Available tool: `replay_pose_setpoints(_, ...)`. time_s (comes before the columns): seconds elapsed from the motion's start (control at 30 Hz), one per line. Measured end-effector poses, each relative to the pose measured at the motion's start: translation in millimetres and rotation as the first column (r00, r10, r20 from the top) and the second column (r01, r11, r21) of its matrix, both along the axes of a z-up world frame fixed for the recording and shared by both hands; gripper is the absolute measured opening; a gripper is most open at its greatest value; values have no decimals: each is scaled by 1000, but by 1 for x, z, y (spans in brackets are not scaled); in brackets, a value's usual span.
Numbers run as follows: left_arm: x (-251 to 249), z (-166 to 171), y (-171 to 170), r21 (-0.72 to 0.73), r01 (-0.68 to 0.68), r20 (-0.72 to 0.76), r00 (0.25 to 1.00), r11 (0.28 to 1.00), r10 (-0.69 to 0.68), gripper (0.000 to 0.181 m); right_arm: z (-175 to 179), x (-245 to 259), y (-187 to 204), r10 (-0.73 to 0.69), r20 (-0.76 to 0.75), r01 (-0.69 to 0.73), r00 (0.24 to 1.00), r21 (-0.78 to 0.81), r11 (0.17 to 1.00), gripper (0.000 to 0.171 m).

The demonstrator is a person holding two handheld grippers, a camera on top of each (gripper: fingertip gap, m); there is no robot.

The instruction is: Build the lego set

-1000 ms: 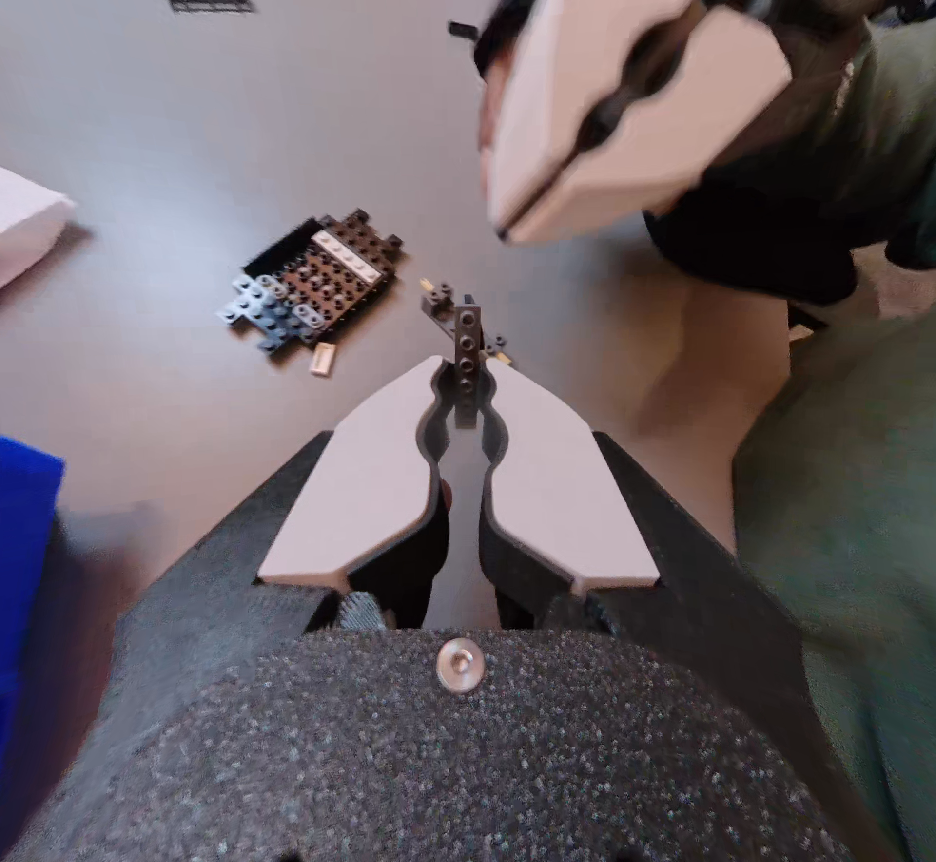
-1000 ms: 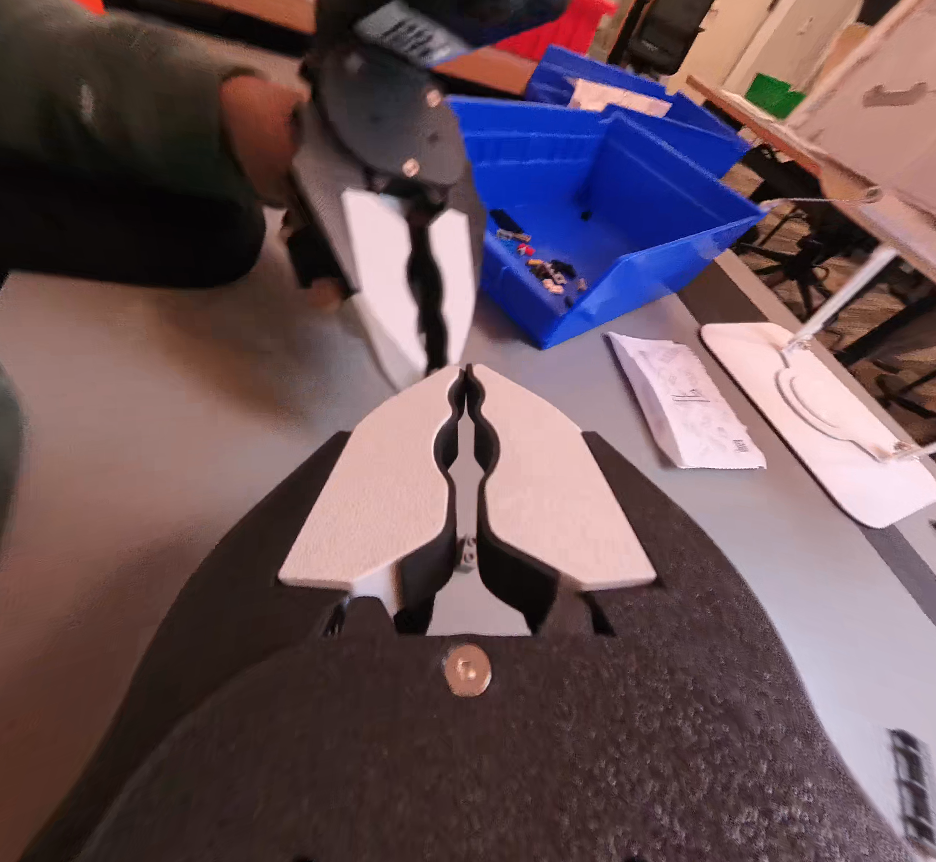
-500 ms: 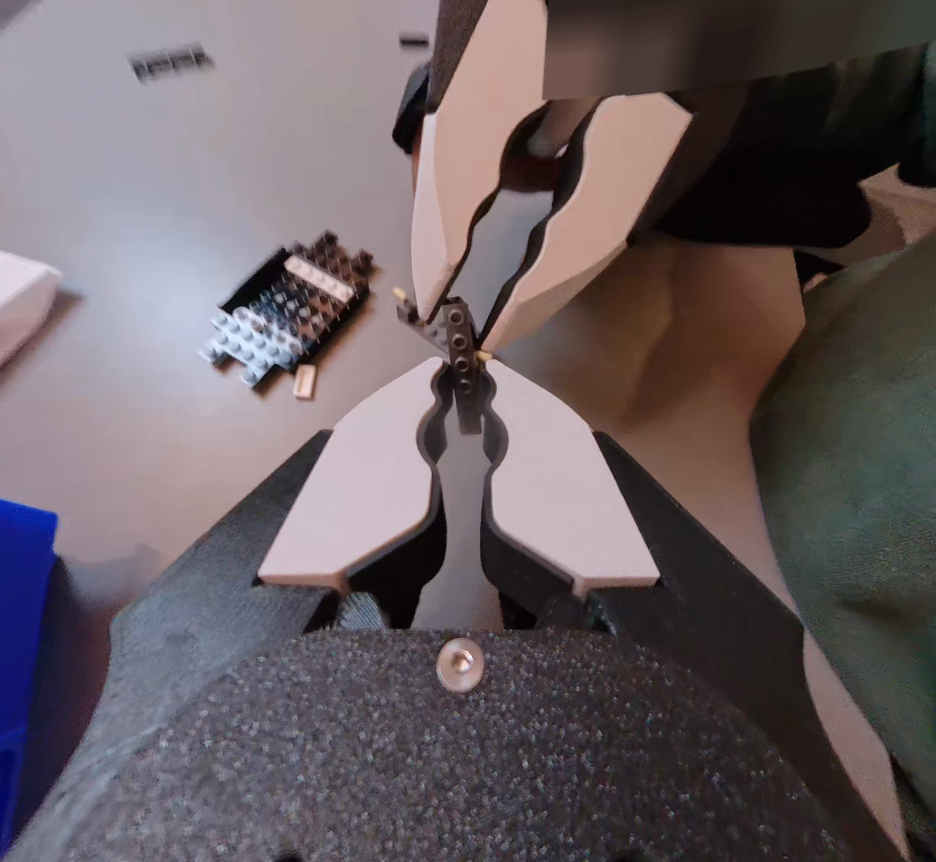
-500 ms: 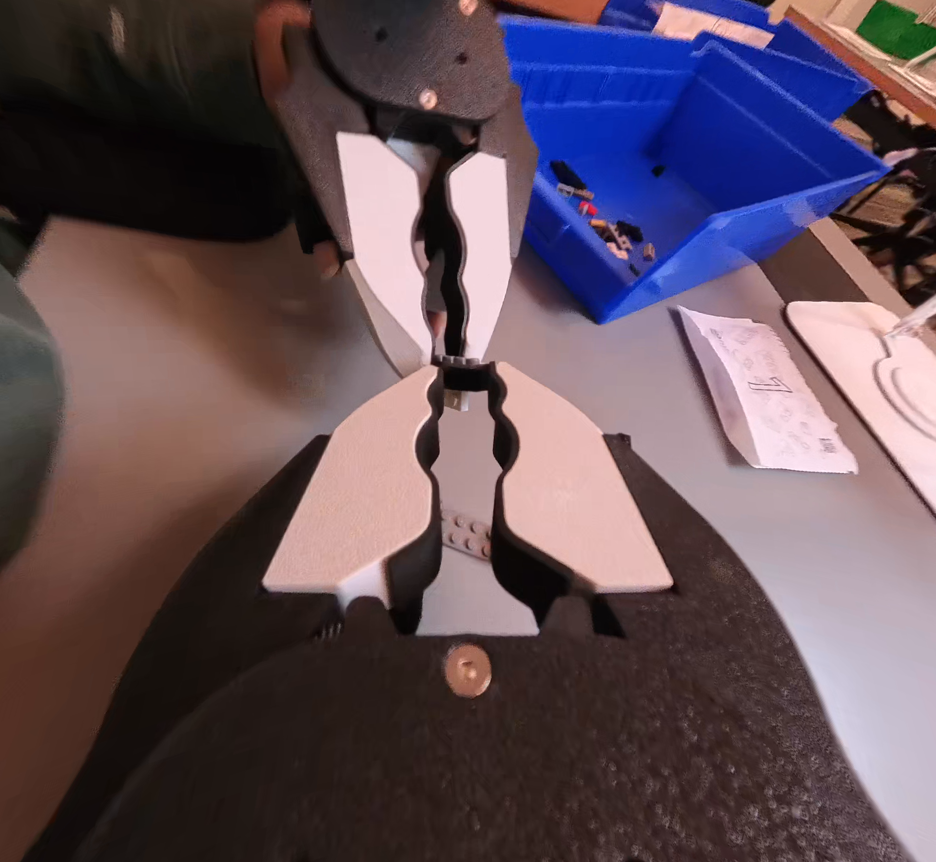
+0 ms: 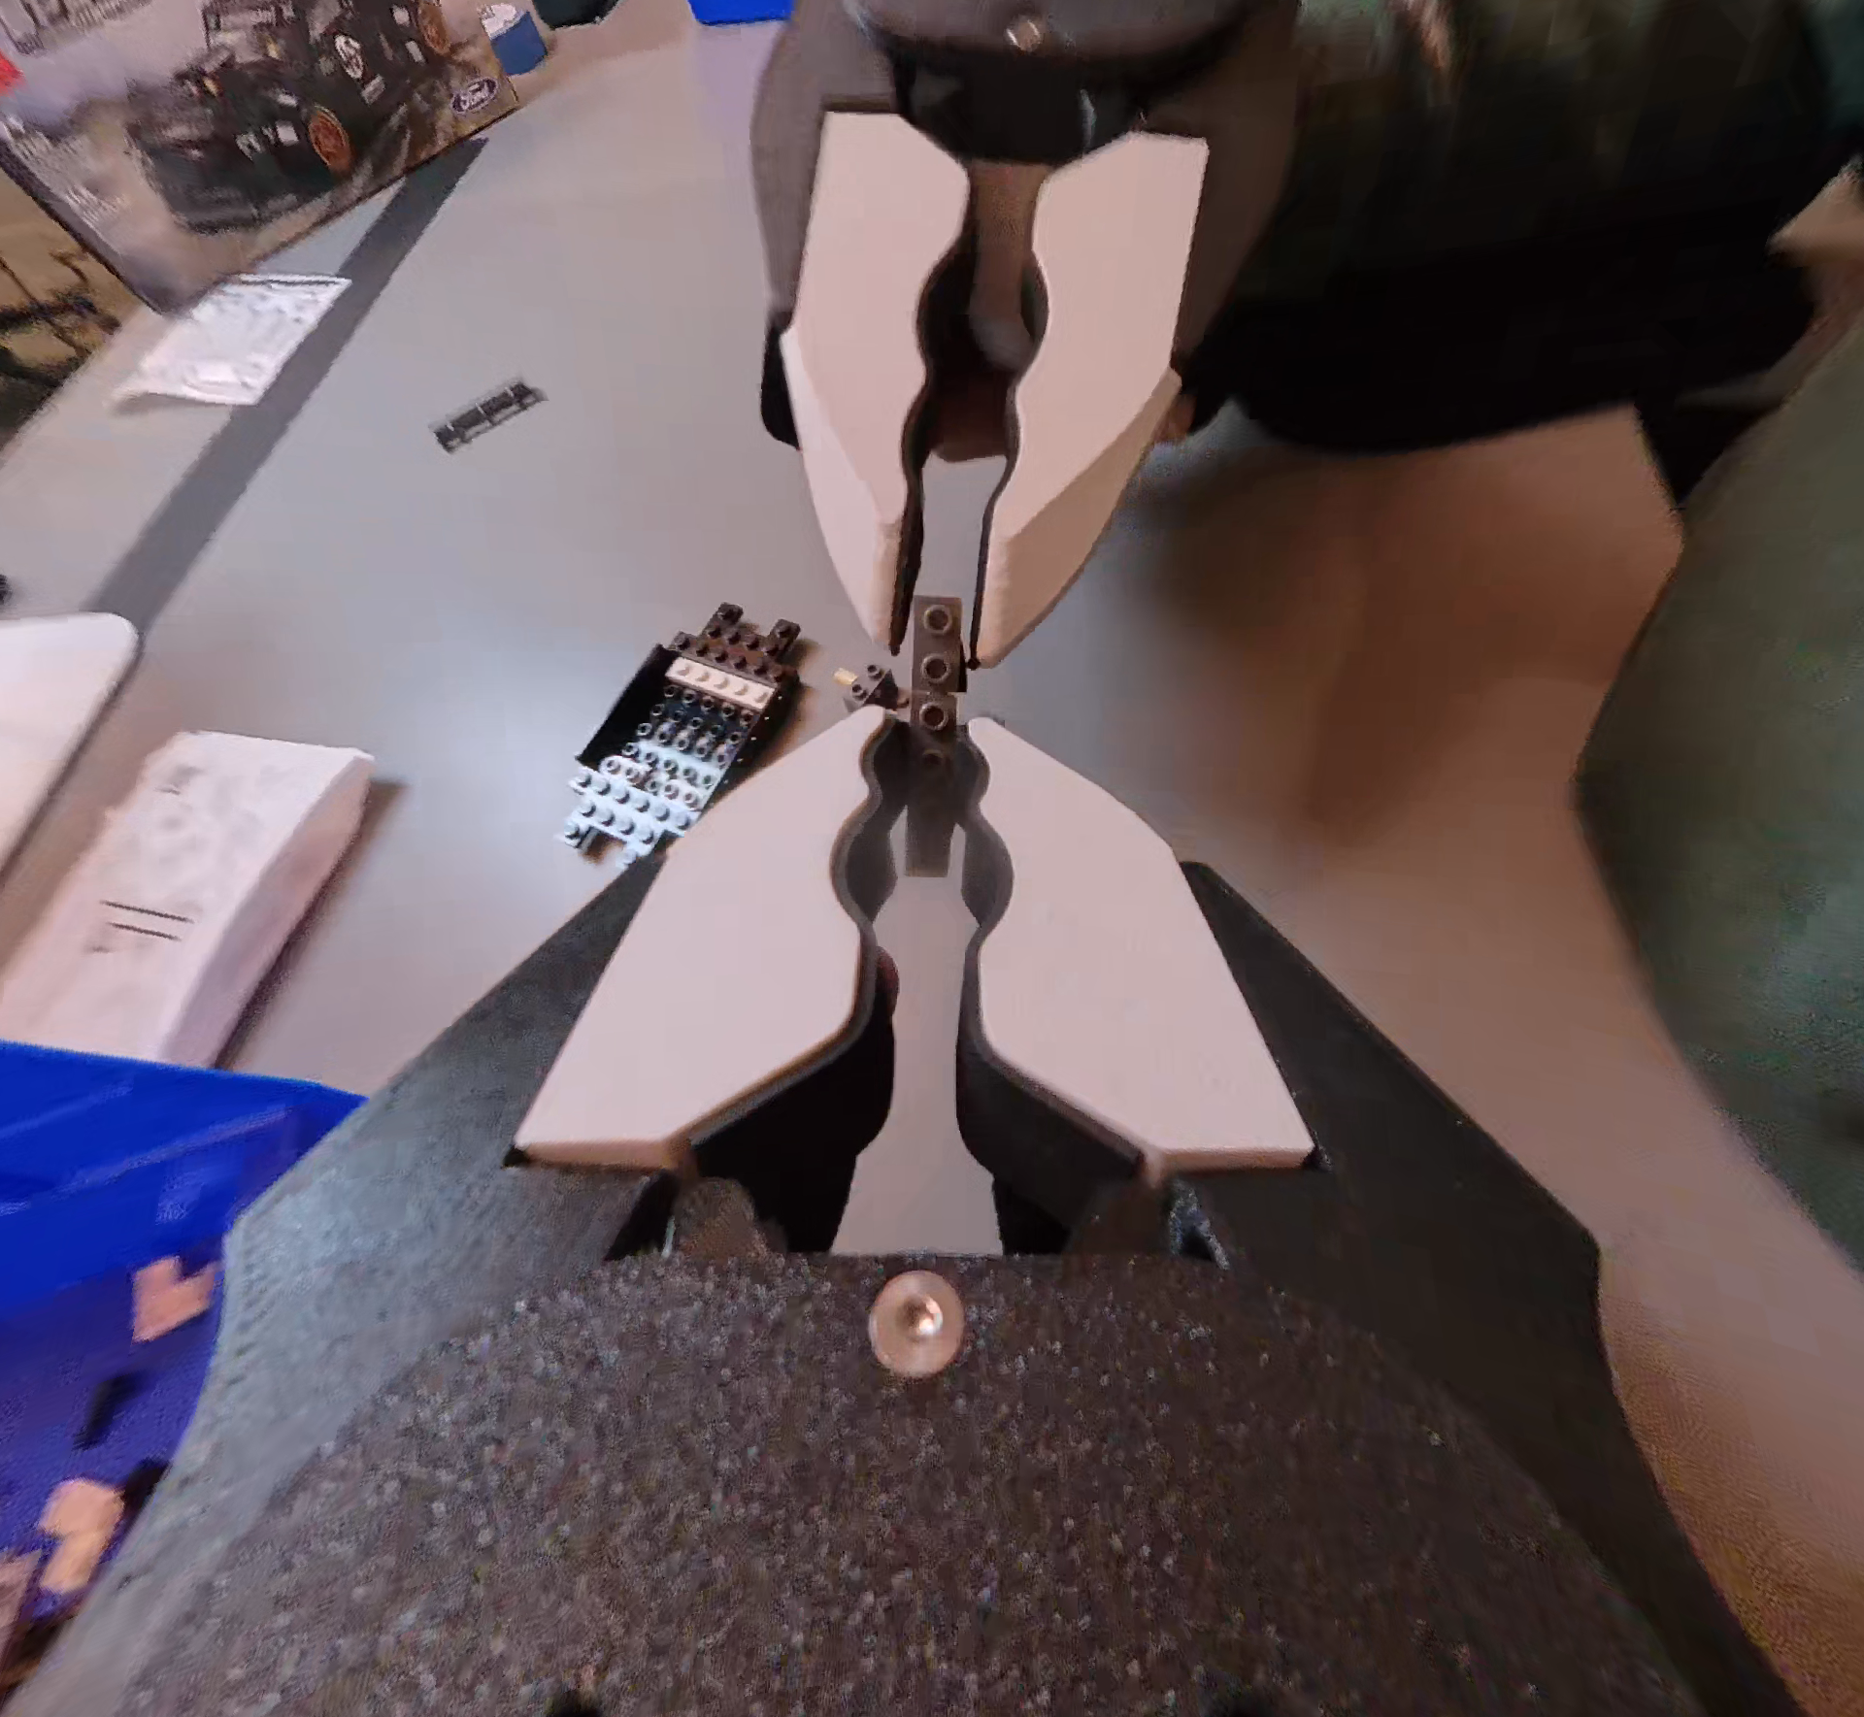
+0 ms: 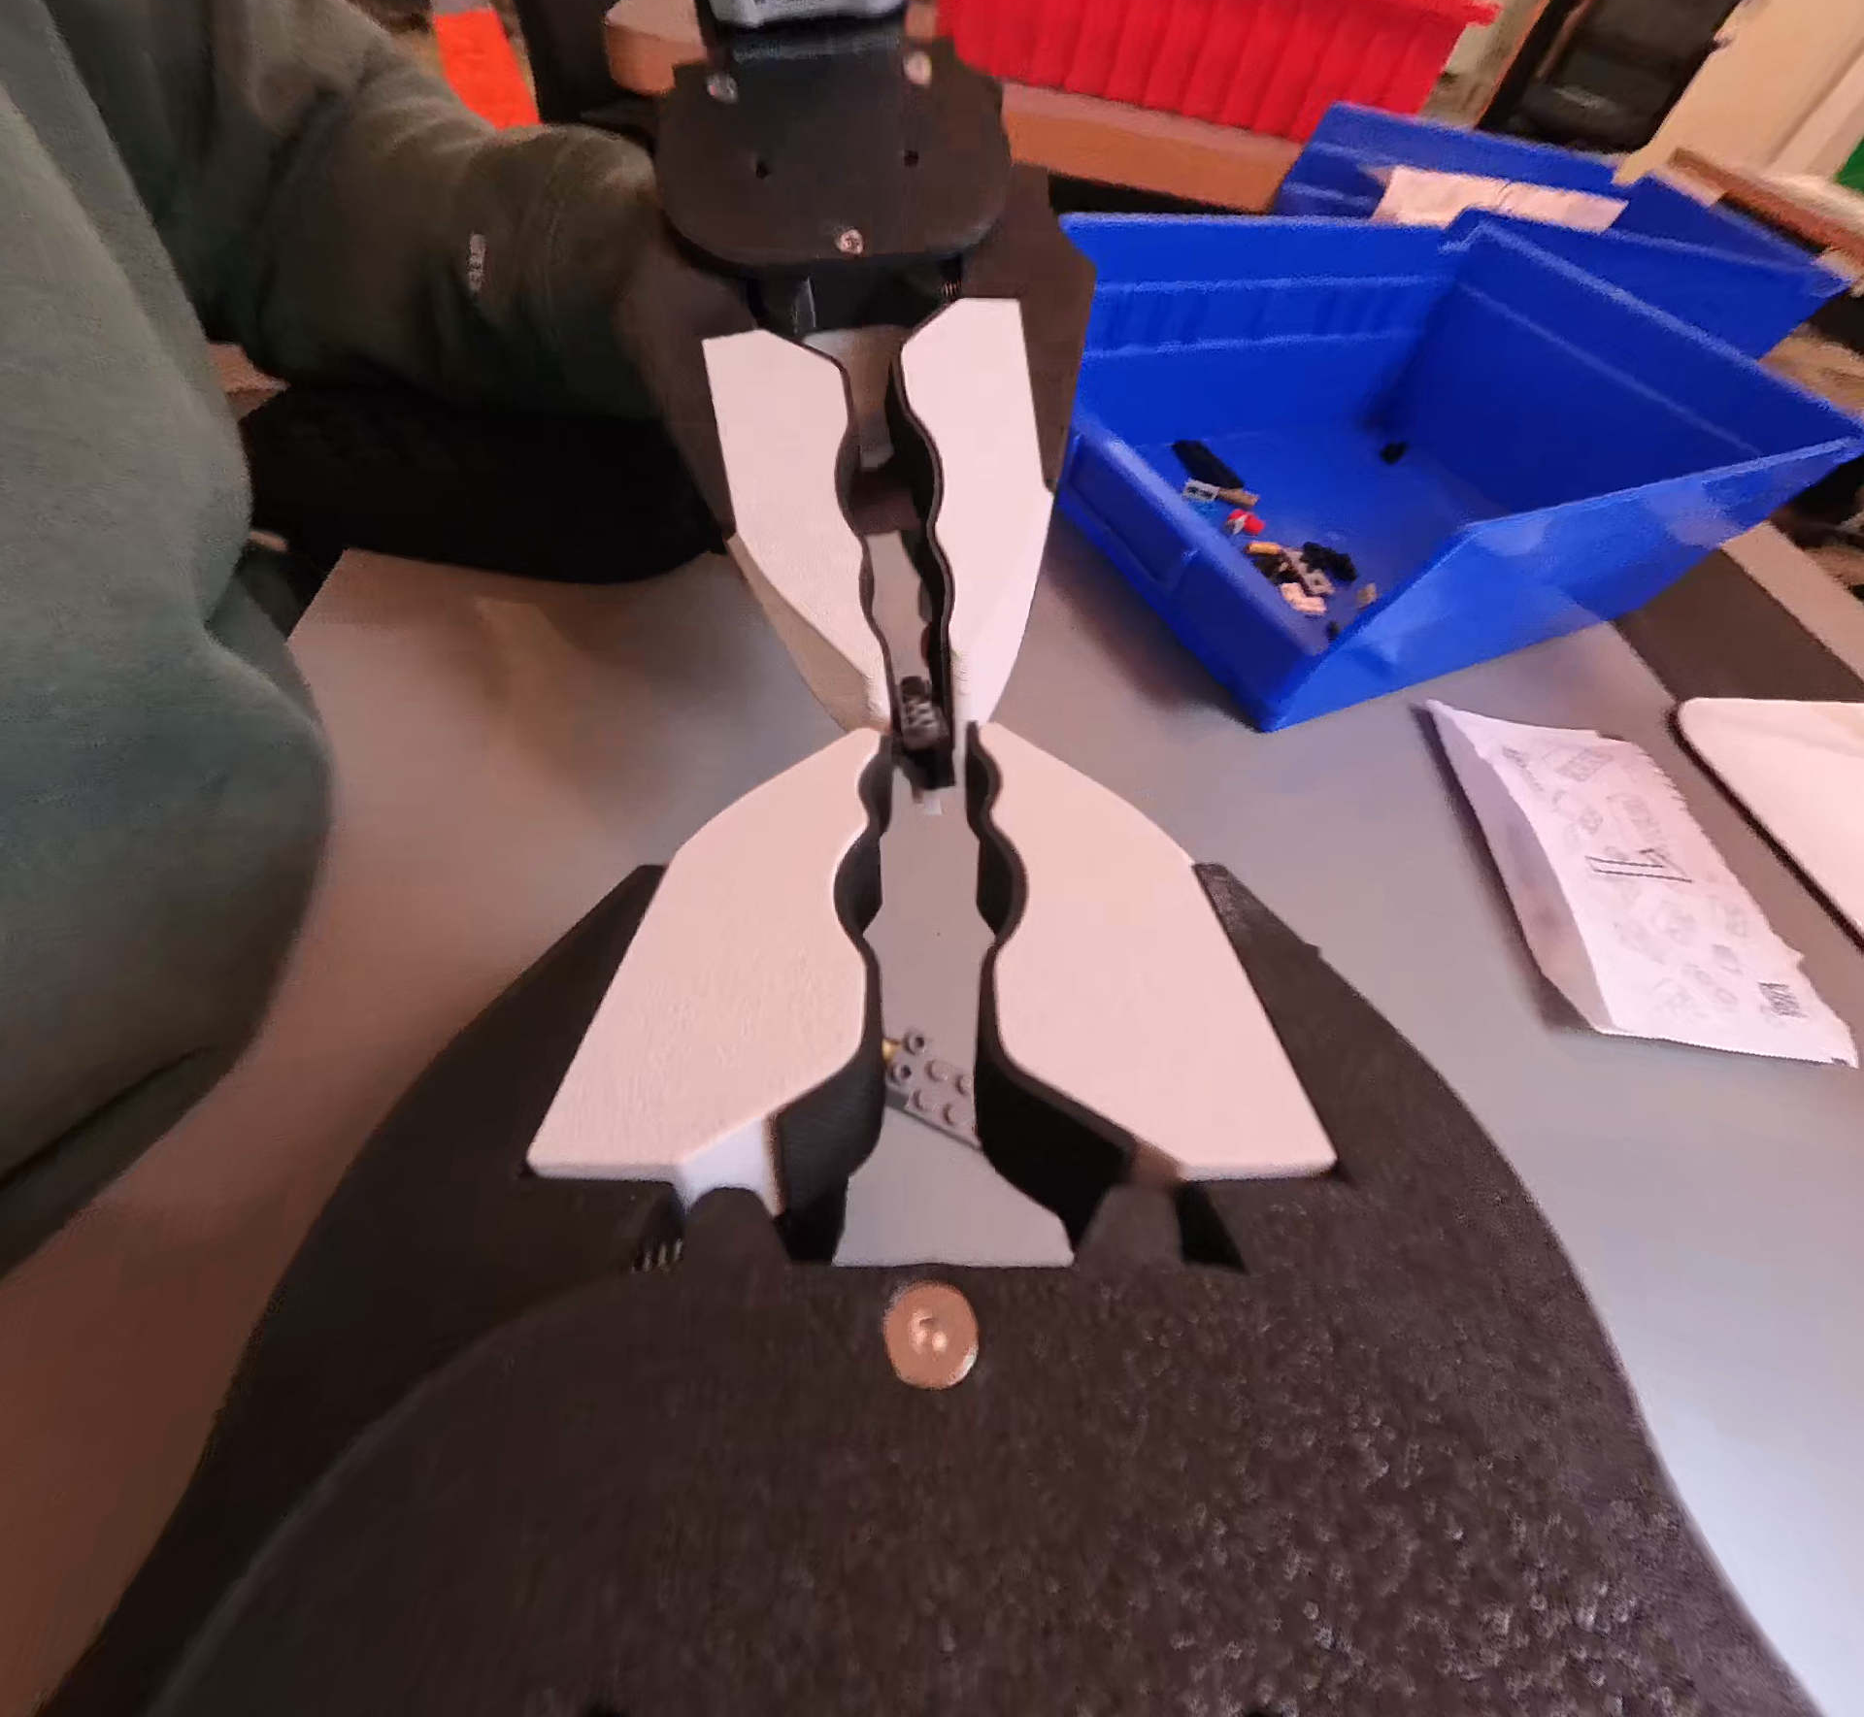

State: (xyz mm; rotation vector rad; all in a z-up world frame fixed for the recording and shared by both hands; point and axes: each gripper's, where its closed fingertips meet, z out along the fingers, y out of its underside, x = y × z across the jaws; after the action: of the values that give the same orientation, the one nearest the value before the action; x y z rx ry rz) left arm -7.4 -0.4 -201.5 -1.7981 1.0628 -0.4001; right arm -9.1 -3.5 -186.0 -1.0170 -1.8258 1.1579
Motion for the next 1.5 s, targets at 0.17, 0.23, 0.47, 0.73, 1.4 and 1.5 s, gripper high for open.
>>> replay_pose_setpoints(0.17,5,-10,-4,88,39,-179,984,995,-22,9,-12,3,-9,39,54,-43,998,75,996,9)
replay_pose_setpoints(0.23,4,-13,-4,126,47,-242,970,991,-15,9,-14,3,-9,31,92,-35,995,46,998,9)
replay_pose_setpoints(0.47,-4,-14,12,407,84,-493,858,910,141,9,-13,-3,5,55,217,72,975,-538,840,8)
replay_pose_setpoints(0.73,-13,-6,24,405,-48,-330,924,913,195,9,12,1,22,44,107,43,993,-688,724,8)
replay_pose_setpoints(1.4,-11,-25,21,298,-27,-332,934,954,130,9,-32,-3,21,-138,24,122,990,338,933,6)
replay_pose_setpoints(1.5,-12,-22,22,206,-97,-246,958,974,147,9,-26,-5,23,-168,-26,163,985,423,891,6)
